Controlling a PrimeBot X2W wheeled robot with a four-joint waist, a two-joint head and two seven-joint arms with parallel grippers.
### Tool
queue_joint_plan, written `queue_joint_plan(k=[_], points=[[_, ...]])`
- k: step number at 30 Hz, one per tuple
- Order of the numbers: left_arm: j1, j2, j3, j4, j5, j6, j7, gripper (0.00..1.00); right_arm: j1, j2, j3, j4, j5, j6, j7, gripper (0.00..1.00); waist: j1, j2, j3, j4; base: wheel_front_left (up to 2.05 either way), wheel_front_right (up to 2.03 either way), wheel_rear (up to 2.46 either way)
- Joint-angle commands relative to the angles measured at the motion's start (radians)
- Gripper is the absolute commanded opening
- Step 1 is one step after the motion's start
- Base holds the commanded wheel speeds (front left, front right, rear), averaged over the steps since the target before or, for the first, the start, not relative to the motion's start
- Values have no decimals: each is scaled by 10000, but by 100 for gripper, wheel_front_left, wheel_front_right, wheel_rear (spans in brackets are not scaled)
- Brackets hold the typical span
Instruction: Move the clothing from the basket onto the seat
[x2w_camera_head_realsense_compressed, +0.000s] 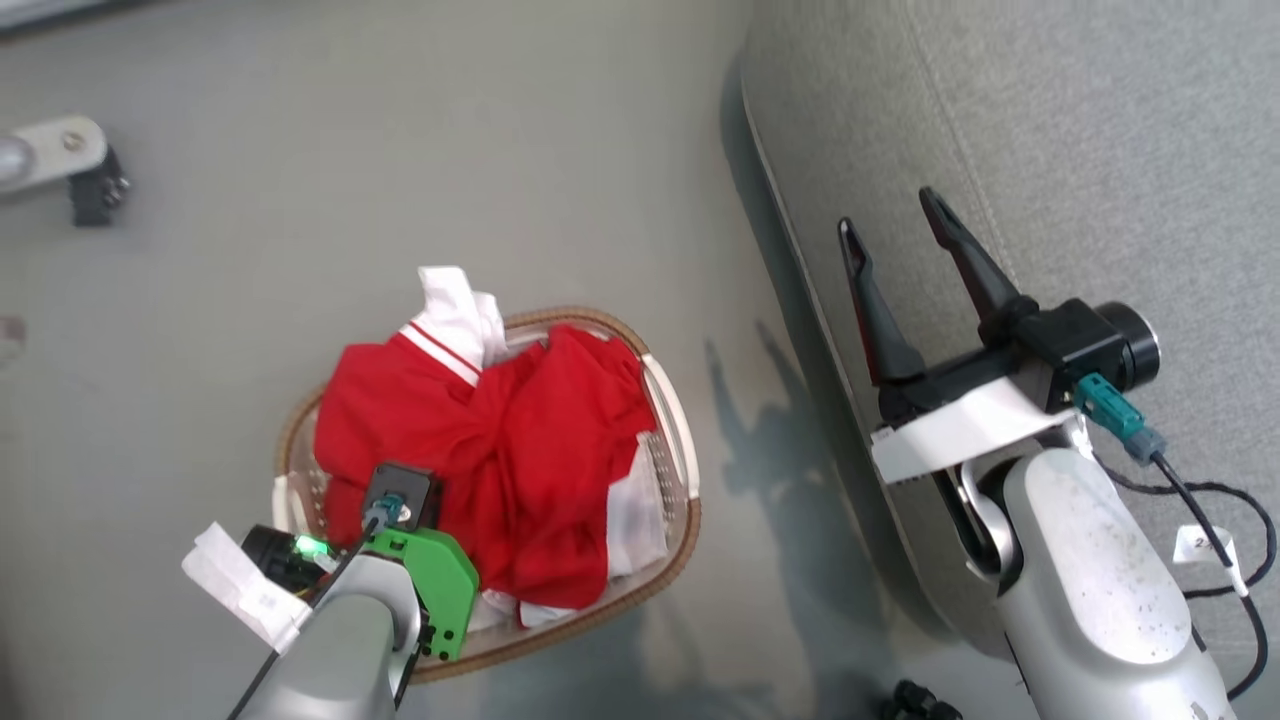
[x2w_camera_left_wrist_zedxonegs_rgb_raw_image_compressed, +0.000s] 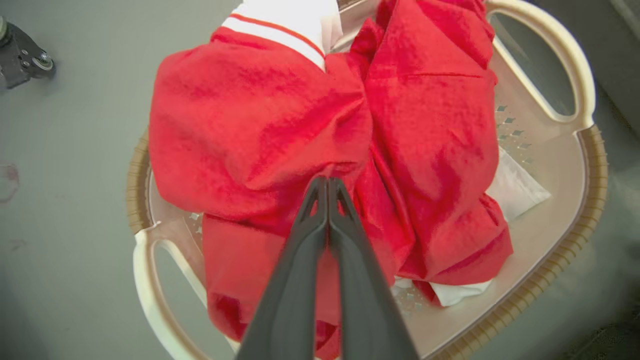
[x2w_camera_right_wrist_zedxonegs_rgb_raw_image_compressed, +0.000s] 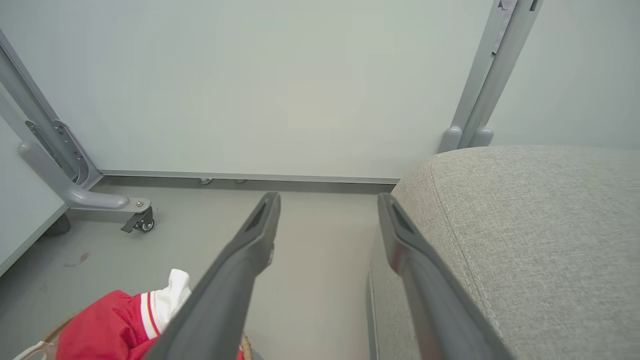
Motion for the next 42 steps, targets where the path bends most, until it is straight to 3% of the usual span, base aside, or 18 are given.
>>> queue_joint_plan(k=[1,14,25,33,42], points=[[305,4,70,-181,-157,-6,-84,0,257,-42,-41,80,-99,-10,-19,100,1,0,-1185,554,0,0,0],[2301,-20,232,-4080,-1299,188,-78,0,1451,-191,-236,378,-121,-10,-19,100,1,0,-3260,1259,0,0,0],[3053,-20,515,-6918,-1818,231,-69,0,2348,-196,-196,588,18,-10,-19,100,1,0,-4497,1513,0,0,0],[2983,-19,390,-8338,-2354,351,-68,0,2869,-163,-42,690,79,-10,-19,100,1,0,-5012,1579,0,0,0],[2736,-20,7,-9034,-2649,416,-68,0,3121,-186,381,885,100,-10,-19,100,1,0,-5126,1663,0,0,0]])
